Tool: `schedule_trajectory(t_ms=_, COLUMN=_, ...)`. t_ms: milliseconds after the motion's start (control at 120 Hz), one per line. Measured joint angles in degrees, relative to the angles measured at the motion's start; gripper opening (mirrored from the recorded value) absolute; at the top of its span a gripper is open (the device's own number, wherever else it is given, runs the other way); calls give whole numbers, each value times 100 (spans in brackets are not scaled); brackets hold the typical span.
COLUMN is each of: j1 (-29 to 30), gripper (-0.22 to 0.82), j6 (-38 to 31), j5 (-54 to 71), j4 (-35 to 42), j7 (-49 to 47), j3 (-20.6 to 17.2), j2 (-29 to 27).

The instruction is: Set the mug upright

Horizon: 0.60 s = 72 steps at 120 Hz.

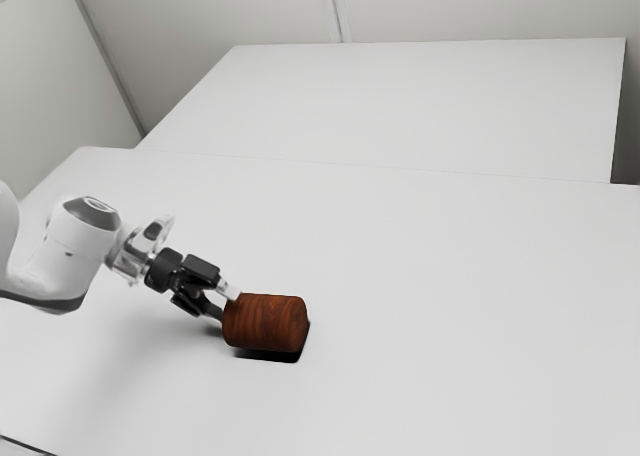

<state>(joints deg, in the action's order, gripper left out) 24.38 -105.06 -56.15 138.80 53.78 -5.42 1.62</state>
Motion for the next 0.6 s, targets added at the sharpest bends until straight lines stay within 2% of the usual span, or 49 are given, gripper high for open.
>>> schedule_trajectory(t_ms=208, j1=93, gripper=60, j6=566, j5=-489, j4=-1, j7=226, j3=-1, j2=223)
schedule_trajectory(t_ms=300, j1=33, gripper=56, j6=757, j5=-639, j4=-5, j7=299, j3=-8, j2=427)
schedule_trajectory(t_ms=475, j1=14, gripper=24, j6=1043, j5=-762, j4=-30, j7=408, j3=-27, j2=498)
schedule_trajectory(t_ms=600, j1=16, gripper=5, j6=1178, j5=-790, j4=-43, j7=471, j3=-34, j2=500)
